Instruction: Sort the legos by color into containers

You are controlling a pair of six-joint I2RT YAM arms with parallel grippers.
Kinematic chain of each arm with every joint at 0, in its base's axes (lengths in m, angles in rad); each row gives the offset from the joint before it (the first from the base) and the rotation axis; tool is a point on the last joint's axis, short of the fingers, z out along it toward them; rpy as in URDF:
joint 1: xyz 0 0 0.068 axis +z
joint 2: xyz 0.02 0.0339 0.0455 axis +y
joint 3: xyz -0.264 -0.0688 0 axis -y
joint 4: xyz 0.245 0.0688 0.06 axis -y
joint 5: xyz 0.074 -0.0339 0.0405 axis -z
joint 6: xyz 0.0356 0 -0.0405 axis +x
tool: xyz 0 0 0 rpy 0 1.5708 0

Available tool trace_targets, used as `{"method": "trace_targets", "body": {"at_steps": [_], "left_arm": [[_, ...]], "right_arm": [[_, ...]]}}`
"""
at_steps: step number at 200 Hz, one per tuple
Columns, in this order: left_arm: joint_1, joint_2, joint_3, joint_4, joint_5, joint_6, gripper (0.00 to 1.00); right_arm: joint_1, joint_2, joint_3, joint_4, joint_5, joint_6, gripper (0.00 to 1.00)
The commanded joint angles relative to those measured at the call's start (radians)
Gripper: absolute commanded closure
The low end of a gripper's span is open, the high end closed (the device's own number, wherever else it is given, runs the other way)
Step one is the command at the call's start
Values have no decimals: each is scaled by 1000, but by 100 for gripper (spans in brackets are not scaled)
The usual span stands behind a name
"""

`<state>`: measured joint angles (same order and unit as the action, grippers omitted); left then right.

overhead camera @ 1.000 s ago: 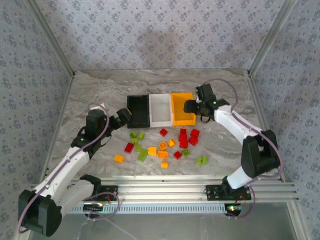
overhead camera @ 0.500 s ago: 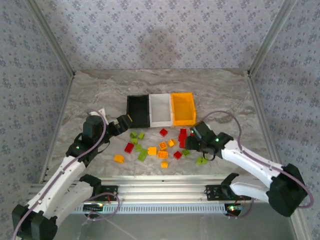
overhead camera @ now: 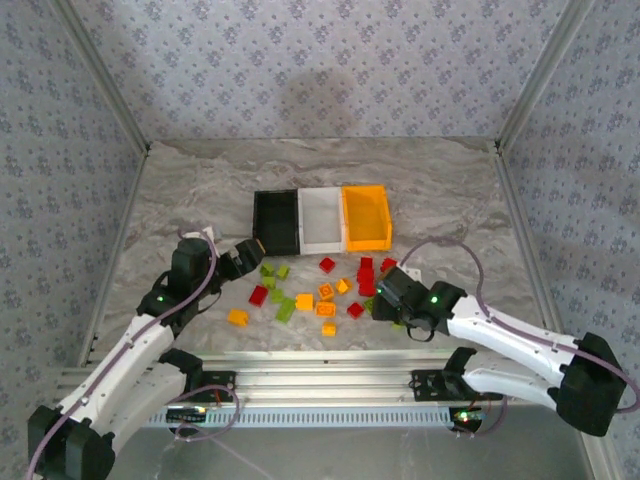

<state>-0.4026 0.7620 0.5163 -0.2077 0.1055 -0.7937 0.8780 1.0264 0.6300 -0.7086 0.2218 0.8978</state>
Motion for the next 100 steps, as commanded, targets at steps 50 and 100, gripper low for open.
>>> {"method": "trace_targets", "body": {"at_steps": [50, 100], "left_arm": [[-8, 3, -16, 14, 10, -3, 0], [-7, 11, -15, 28, 6, -1, 0]], "right_arm": [[-5, 270, 92, 81, 17, -71, 37], [-64, 315, 75, 41, 31, -65, 47]]}}
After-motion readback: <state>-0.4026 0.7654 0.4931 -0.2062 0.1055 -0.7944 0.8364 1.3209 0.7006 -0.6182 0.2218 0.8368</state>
